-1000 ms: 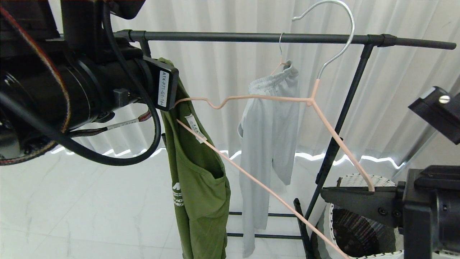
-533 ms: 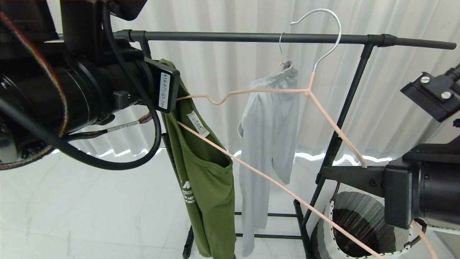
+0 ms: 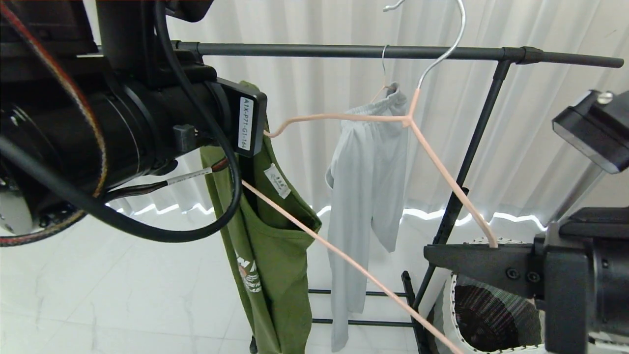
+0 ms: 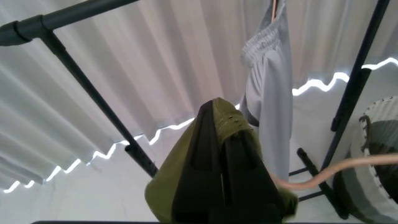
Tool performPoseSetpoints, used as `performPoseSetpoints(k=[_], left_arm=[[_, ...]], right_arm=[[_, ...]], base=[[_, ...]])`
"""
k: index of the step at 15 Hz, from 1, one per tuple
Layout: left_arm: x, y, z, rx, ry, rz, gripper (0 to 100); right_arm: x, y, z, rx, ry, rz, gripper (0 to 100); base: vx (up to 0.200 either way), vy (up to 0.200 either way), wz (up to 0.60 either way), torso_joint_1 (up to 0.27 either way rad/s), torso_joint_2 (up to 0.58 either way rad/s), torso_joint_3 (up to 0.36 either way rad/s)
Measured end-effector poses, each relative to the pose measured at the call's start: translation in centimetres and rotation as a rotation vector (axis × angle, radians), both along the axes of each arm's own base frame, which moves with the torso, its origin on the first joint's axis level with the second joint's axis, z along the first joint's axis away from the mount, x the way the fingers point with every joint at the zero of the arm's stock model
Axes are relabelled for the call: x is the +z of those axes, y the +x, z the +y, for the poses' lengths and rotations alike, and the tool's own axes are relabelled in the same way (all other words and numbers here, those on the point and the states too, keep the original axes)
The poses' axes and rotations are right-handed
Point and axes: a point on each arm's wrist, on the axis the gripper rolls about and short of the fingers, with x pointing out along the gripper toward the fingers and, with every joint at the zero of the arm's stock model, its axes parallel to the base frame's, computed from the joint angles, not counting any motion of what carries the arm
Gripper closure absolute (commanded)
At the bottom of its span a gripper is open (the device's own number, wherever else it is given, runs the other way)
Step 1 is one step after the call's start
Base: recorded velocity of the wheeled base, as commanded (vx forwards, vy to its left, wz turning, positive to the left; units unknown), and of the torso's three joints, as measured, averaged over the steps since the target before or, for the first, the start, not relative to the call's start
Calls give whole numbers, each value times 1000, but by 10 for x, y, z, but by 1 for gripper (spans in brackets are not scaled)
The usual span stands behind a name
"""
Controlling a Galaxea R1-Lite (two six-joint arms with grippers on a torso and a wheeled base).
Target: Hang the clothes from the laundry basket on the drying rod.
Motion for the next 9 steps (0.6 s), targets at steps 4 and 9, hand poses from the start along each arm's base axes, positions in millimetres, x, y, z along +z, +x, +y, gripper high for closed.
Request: performPoseSetpoints(k=[4,9], left_arm=[[1,4,-7,-6,-37,10,100],[1,4,-6,2,-37,8,100]], right_arm=[[-4,-5,7,20,6,36,100],[-7,11,5,-76,13,74,100]], base=[[0,0,0,0,0,0],[0,0,0,0,0,0]])
